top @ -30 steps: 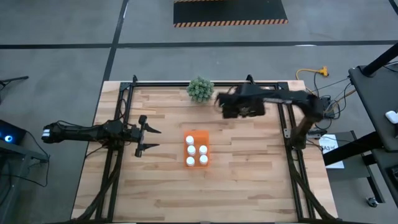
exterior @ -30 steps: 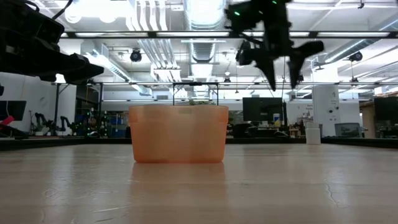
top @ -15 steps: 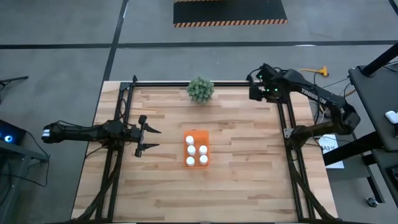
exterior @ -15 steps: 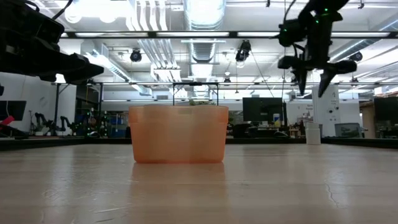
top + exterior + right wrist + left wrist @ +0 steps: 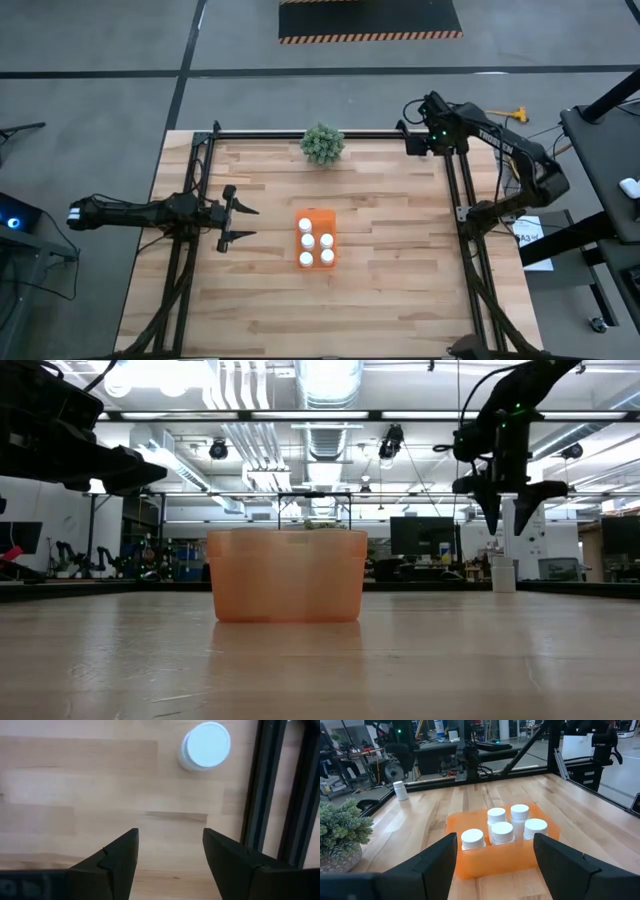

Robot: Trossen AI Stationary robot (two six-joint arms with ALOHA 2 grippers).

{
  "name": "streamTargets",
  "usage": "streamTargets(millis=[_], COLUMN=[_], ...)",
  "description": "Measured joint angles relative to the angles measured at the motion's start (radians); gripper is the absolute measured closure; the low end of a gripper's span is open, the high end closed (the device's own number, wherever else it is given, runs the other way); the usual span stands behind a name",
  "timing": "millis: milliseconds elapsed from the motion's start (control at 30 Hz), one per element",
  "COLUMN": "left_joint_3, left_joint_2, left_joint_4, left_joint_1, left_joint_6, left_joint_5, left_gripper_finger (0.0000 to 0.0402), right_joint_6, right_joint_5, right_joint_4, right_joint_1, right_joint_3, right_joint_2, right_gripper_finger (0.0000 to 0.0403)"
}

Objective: Pick and place pill bottles into a basket
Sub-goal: Put the white pill bottle into the orange bin

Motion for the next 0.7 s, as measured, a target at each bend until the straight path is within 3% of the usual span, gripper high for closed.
streamTargets(millis=[167,700], left_joint_3=[0.0,0.0], left_joint_2=[0.0,0.0], left_joint_4=[0.0,0.0], left_joint_1=[0.0,0.0], left_joint_6=[0.0,0.0], left_joint_5=[0.0,0.0], left_gripper_finger=[0.0157,0.0157], right_joint_6=[0.03,-0.126], right_joint_5=[-0.002,0.108], right_joint_4=[0.001,0.086], right_joint_1=[0.002,0.006], right_joint_3=[-0.001,-0.009], right_joint_2=[0.023,0.024], right_gripper_finger=[0.0192,0.0192])
